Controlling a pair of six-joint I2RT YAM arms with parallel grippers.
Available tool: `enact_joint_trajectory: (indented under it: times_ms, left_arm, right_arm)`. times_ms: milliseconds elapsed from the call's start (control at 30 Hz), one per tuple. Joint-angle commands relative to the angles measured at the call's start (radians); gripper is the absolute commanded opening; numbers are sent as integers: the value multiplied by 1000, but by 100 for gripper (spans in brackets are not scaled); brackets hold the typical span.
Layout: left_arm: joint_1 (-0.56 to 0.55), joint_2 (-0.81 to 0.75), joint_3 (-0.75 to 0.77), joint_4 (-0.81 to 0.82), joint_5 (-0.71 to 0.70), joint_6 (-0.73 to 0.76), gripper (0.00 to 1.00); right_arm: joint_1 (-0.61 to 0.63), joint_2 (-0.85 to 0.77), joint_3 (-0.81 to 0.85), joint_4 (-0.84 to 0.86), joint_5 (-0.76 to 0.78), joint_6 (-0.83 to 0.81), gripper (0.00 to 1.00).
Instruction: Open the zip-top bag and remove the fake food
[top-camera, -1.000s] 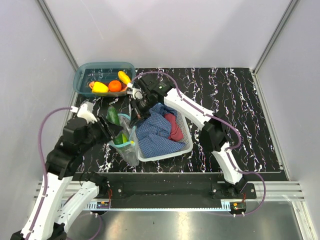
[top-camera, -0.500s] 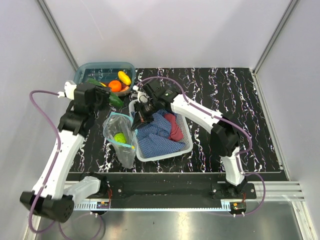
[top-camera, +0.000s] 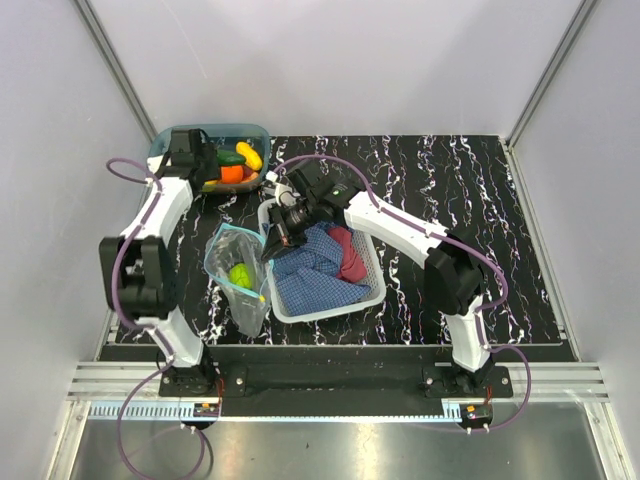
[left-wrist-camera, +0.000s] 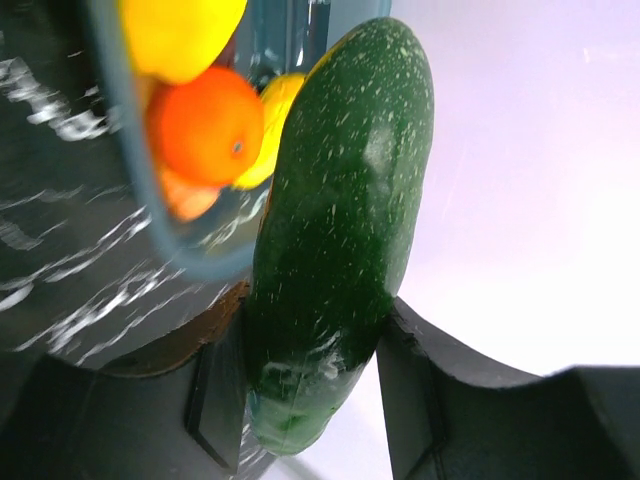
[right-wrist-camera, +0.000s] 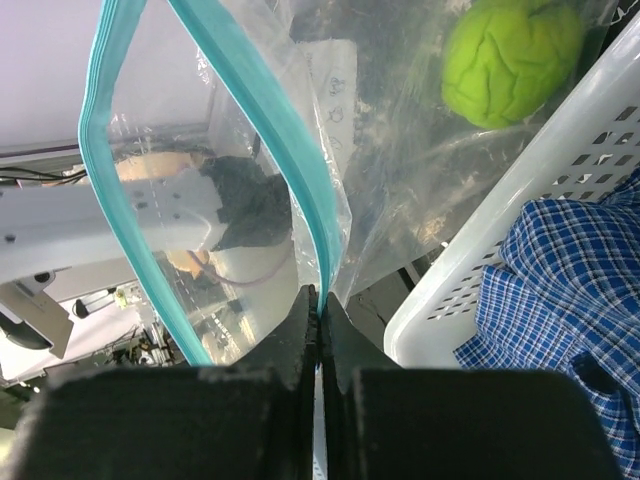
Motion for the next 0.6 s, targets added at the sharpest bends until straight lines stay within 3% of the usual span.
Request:
enact_joint_trajectory:
  times_ms: [0, 67, 100, 167, 200, 267, 333, 533, 567]
  left_arm:
    - [43, 153, 193, 145, 62, -71, 22]
    - [57, 242, 260, 124, 86, -67, 41]
    - [60, 267, 289, 125, 92, -62, 59]
    - [76, 326, 370, 116, 123, -44, 72]
    - [79, 340, 399, 80, 125, -15, 92]
    - [80, 347, 470, 4, 105, 14, 99]
    - [80, 322, 453, -14, 83, 51, 99]
    - [77, 123, 243, 64, 187, 156, 98]
    - [73, 41, 149, 73, 197, 185, 97]
  right_arm:
    - [7, -49, -2, 37, -34, -14, 0]
    - [7, -52, -5, 37, -35, -18, 0]
    - [5, -53, -5, 36, -37, -21, 0]
    - [2, -56, -12, 36, -37, -24, 0]
    - [0, -58, -12, 36, -38, -24, 0]
    - [-4, -61, -15, 34, -38, -28, 0]
    - [-7, -61, -15, 34, -38, -28, 0]
    - [-10, -49, -10, 31, -45, -34, 0]
    - [-10, -46, -12, 28, -42, -38, 0]
